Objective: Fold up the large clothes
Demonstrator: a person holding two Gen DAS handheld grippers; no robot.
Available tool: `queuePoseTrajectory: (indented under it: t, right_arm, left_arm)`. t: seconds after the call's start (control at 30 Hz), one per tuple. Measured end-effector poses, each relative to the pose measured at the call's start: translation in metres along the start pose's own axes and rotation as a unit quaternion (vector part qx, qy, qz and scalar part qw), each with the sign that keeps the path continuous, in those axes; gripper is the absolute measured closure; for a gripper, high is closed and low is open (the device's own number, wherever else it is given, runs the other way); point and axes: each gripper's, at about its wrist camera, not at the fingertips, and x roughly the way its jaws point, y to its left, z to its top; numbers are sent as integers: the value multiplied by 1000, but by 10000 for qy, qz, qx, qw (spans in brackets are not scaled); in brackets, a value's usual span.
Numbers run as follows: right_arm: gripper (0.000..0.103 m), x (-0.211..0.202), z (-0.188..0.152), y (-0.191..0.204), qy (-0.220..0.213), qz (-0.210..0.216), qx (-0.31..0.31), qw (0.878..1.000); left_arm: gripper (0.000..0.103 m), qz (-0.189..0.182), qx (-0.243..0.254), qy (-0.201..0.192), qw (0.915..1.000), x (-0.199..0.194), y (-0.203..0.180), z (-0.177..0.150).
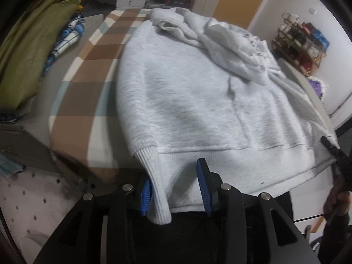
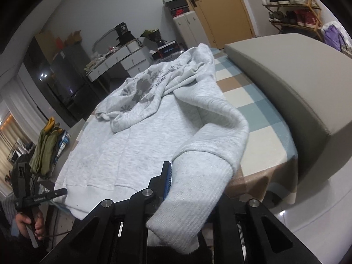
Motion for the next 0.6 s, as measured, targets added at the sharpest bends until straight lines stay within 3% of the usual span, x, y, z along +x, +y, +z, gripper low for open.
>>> queuePoseTrajectory:
  t: [0.03, 0.07, 0.1, 0.23, 0.33, 0.43, 0.6]
  right_arm:
    - [91, -2, 1, -2, -30, 17, 58, 10000]
    - [91, -3, 1, -4, -47, 33, 84, 9999]
    - [92, -5, 1, -5, -89, -18, 109, 9999]
    - [93, -13, -2, -6, -69, -160, -23, 9998]
    - [94, -25, -9, -2, 2, -357, -474, 9982]
    - [94, -38, -21, -4, 315, -285, -450, 9981]
    - [94, -80, -27, 0, 316, 61, -493, 9983]
  left_arm:
    - [72, -109, -78, -12, 9999, 0, 2, 1]
    - [83, -195, -137, -6, 9997, 0, 4, 2]
    - [102, -192, -179, -38, 9996, -1, 5, 3]
    - [102, 85, -62, -50, 9999, -3, 5, -2]
    - [102, 257, 98, -77, 9996, -10, 5, -14]
    - [102, 169, 135, -29, 9998, -22, 4, -27]
    - [102, -84, 149, -187, 9997, -60, -1, -36]
